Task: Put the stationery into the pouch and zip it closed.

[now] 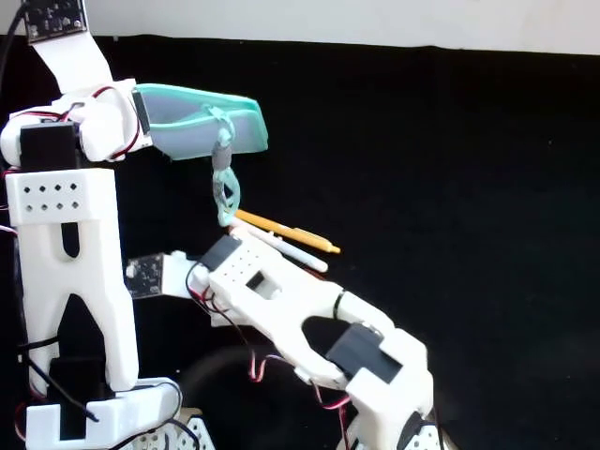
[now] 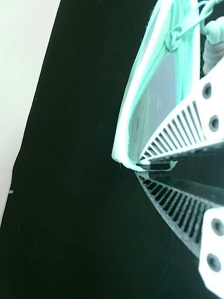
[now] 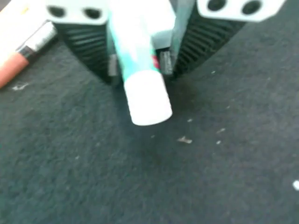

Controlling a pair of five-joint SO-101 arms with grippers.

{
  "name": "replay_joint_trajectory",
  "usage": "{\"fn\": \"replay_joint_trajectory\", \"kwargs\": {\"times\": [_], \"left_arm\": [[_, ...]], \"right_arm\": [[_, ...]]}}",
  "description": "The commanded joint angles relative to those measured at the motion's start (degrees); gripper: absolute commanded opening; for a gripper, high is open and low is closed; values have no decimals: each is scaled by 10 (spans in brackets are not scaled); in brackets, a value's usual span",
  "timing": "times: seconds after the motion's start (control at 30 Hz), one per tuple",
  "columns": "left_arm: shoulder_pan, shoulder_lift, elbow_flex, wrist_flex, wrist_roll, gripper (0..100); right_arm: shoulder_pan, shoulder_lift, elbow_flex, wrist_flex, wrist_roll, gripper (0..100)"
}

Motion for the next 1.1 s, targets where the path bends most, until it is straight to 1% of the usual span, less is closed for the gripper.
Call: {"fn": "replay_joint_trajectory", "kwargs": {"times": [0.0, 0.1, 0.2, 0.47, 0.6, 0.77, 0.93, 1.07], "left_arm": [[3, 7, 5, 9, -6, 7], [2, 7, 5, 9, -6, 7], [2, 7, 5, 9, -6, 7], [2, 7, 5, 6, -6, 7], [2, 7, 4, 6, -6, 7], [2, 7, 4, 6, -6, 7], [2, 7, 4, 6, -6, 7], [2, 7, 4, 6, -6, 7]], "right_arm": [[-3, 2, -34, -6, -21, 10], [7, 2, -50, -6, -43, 8], [29, 1, -77, 2, -83, 8], [74, 1, -189, 124, -158, 8], [74, 1, -205, 181, -188, 8], [74, 0, -206, 218, -233, 8], [75, -8, -205, 225, -300, 8], [75, -72, -201, 225, -350, 8]]}}
